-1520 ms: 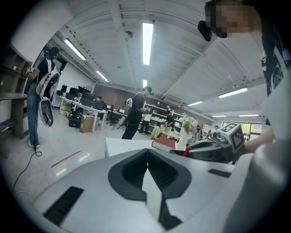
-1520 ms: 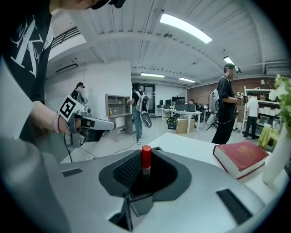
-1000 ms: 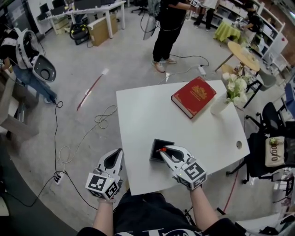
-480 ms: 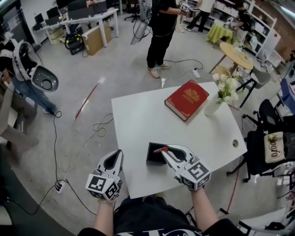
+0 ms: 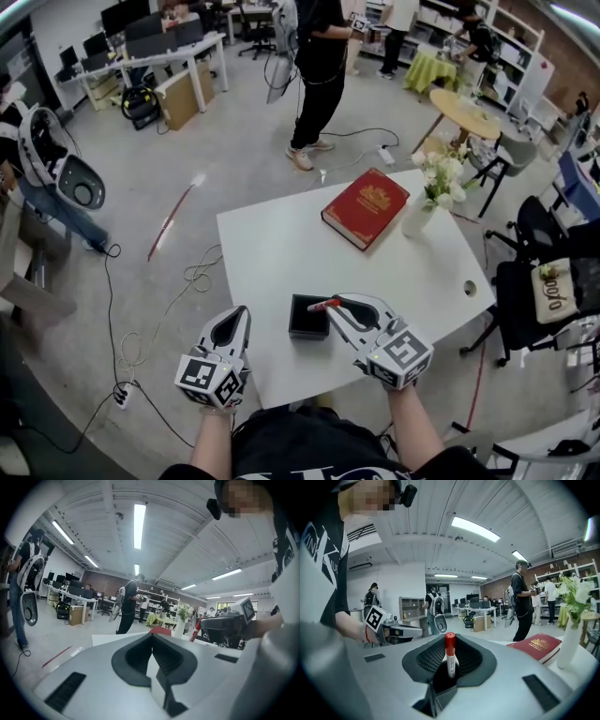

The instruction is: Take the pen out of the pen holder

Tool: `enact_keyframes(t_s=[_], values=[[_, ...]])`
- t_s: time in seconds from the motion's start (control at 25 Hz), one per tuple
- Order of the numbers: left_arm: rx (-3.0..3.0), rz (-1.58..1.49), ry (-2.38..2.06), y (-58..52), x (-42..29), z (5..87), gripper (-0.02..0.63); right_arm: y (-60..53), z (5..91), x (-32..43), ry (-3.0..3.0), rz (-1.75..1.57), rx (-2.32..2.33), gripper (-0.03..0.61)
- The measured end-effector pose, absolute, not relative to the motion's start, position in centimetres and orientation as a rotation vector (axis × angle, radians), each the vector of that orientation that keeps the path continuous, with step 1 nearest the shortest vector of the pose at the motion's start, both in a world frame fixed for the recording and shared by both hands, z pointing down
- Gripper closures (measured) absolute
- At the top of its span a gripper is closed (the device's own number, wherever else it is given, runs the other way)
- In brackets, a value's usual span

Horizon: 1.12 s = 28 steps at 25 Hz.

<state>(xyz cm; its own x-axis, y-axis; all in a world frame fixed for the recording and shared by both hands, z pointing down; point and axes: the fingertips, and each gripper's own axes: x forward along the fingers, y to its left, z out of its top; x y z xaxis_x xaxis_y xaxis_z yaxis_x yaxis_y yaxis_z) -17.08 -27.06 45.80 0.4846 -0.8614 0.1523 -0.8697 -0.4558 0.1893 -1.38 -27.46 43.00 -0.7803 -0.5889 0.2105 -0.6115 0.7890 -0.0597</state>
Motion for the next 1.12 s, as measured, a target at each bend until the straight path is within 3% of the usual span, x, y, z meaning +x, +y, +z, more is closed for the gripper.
enact_keyframes(t_s=[1.12], values=[[2.505, 0.008, -1.470, -28.7, -15.3, 44.8, 0.611, -28.2, 39.5, 2.5, -2.873, 0.131, 1.136, 0.505]])
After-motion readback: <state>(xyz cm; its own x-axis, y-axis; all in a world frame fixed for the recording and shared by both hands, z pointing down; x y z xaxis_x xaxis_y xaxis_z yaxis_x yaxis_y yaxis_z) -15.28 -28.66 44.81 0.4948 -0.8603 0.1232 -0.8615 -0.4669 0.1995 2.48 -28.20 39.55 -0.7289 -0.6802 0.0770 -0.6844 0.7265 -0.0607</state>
